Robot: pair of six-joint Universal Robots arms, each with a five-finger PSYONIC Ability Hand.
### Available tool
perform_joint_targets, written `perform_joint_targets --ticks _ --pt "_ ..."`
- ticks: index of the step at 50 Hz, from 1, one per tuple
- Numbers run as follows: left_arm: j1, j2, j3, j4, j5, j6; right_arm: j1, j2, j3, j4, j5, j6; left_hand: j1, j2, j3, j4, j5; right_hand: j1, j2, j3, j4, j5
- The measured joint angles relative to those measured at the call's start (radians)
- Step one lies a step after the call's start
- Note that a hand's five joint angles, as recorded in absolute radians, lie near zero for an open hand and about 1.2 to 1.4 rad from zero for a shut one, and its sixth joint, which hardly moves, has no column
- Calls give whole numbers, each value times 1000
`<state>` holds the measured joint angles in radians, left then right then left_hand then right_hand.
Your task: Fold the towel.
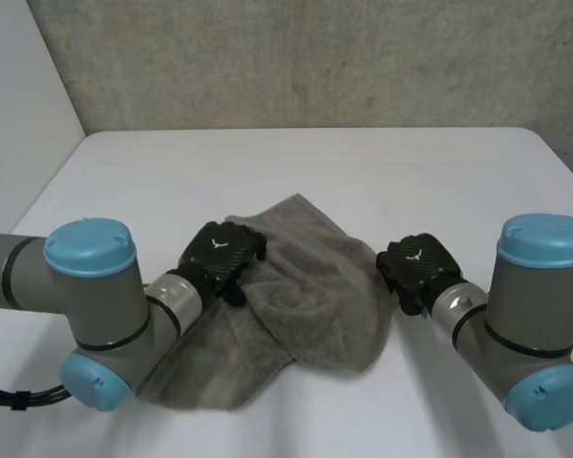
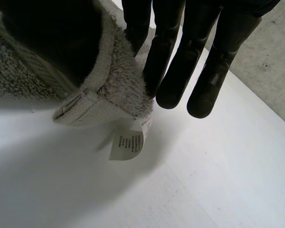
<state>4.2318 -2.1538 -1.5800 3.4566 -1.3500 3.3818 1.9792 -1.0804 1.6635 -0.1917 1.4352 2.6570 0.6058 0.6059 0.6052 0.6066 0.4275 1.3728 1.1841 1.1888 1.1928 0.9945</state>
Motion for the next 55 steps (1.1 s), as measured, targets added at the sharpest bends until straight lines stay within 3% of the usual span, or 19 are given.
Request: perform_joint_targets --ticks 4,7,11,21,27,28,33,39,45,55 --pt "9 -18 7 0 2 39 1 11 -12 0 -1 0 62 56 57 55 53 0 0 0 0 0" --pt "12 -43 20 0 3 75 3 27 -39 0 -1 2 401 403 402 392 392 0 0 0 0 0" --pt "13 -61 41 2 3 96 6 41 -80 0 1 6 516 557 554 555 539 0 0 0 0 0" --pt "27 -65 232 49 -33 104 17 71 -333 -17 10 78 547 599 600 599 586 5 9 1 4 0" --pt "50 -32 399 86 -130 99 18 53 -451 -163 52 175 556 608 608 606 591 6 12 4 4 0" --pt "59 -4 493 103 -205 96 18 25 -489 -289 98 219 559 610 609 609 599 6 12 4 4 0" --pt "68 82 610 113 -352 89 18 -53 -499 -516 190 259 561 611 610 609 601 6 12 4 4 0" --pt "61 211 468 88 -407 92 18 -116 -430 -503 165 245 561 612 611 610 601 6 12 4 4 0" --pt "42 339 130 75 -402 99 14 -137 -324 -286 61 222 561 612 612 610 601 6 12 4 4 1" --pt "-7 331 -234 93 -397 100 15 -57 -148 -29 15 105 561 567 577 575 585 6 12 5 4 2"
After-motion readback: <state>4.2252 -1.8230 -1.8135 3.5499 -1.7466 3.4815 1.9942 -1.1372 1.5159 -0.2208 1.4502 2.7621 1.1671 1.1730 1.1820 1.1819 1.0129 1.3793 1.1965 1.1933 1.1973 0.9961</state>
